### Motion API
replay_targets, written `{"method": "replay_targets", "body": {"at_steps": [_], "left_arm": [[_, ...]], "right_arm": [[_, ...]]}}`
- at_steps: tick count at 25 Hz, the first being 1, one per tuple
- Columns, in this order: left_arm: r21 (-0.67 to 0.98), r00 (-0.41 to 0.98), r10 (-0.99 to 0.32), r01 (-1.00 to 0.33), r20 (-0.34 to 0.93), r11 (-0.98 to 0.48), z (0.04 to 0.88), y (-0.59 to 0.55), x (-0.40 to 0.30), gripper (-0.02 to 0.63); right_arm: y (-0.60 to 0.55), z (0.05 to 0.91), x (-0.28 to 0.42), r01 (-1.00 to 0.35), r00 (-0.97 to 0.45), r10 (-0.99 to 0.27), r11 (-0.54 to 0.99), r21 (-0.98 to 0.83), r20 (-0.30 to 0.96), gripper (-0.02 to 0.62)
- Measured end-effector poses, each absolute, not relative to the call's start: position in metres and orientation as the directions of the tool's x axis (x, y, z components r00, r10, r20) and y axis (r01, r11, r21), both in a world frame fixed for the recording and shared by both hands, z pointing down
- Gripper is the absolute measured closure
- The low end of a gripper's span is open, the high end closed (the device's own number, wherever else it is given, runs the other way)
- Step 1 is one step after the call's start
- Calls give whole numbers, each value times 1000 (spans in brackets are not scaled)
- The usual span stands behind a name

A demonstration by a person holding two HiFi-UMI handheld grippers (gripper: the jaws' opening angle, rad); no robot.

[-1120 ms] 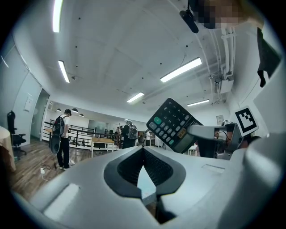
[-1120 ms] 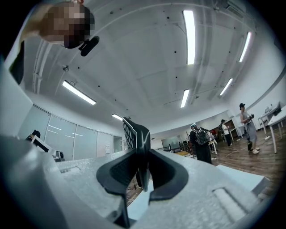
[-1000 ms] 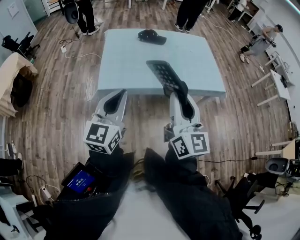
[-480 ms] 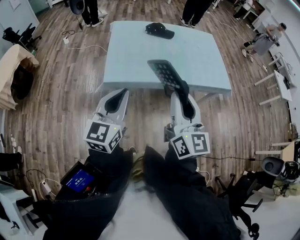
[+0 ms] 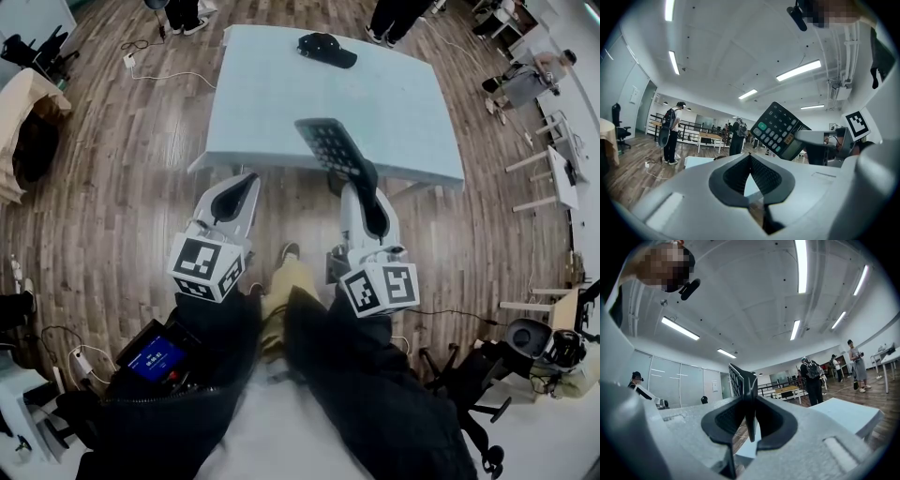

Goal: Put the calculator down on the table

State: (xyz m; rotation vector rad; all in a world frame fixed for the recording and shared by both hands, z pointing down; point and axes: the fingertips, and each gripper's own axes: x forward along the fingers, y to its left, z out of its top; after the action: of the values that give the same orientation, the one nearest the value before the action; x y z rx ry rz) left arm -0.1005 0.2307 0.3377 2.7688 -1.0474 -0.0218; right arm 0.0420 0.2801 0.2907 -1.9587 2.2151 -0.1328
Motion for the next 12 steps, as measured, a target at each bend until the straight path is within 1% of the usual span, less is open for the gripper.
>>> {"method": "replay_targets", "body": {"at_steps": [5,12], "left_arm": [[181,741,-668,-668,67,-722,350,207,-95,603],[166,698,-714,-712,58,-682,349,144,-90,603]], "right_arm": [[250,302,55,-971,-123,-991,132,-200,-57,528],[182,303,63,-959,-191,-979,202,-200,-77,528]]}}
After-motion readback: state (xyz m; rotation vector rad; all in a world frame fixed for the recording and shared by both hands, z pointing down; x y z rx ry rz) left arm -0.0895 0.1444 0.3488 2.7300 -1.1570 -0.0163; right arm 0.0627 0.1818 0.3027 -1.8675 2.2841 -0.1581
